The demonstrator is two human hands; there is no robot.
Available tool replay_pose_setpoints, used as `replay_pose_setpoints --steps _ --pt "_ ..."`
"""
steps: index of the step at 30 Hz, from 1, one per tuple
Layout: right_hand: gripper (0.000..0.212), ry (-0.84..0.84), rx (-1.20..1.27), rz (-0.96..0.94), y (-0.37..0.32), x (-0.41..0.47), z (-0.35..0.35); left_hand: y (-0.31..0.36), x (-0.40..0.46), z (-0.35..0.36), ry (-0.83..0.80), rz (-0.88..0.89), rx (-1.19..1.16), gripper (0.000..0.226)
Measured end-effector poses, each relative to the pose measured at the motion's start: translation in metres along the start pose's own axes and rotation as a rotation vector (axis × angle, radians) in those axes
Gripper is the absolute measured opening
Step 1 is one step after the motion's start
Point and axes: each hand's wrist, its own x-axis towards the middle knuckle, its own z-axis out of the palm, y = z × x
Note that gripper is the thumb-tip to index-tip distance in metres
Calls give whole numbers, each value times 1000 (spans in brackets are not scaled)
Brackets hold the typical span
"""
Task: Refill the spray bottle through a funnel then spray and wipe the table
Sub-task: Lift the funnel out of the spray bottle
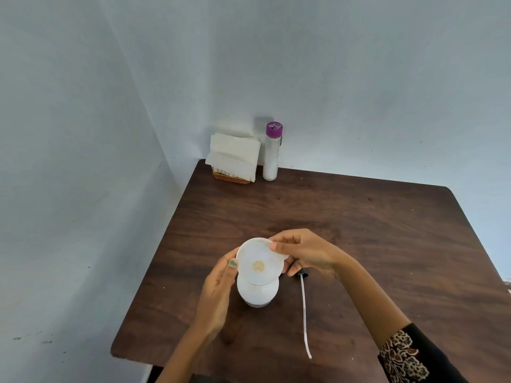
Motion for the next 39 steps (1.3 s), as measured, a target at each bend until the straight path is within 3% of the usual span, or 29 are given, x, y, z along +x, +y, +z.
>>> replay_pose_setpoints --steps 10,14,18,22,39 --pt "26 95 -151 -93 3 2 5 -3 3 -1 0 -17 35 37" --pt "25 102 -142 -136 -3 0 4 3 5 -3 16 21 31 19" --pt "29 99 -260 -104 1 3 6 3 7 -3 -10 -2 66 23" --pt "27 66 -143 -142 -2 0 3 6 5 -6 29 33 50 26" --pt "27 69 -165 -81 3 -6 7 -1 7 -4 32 12 64 22"
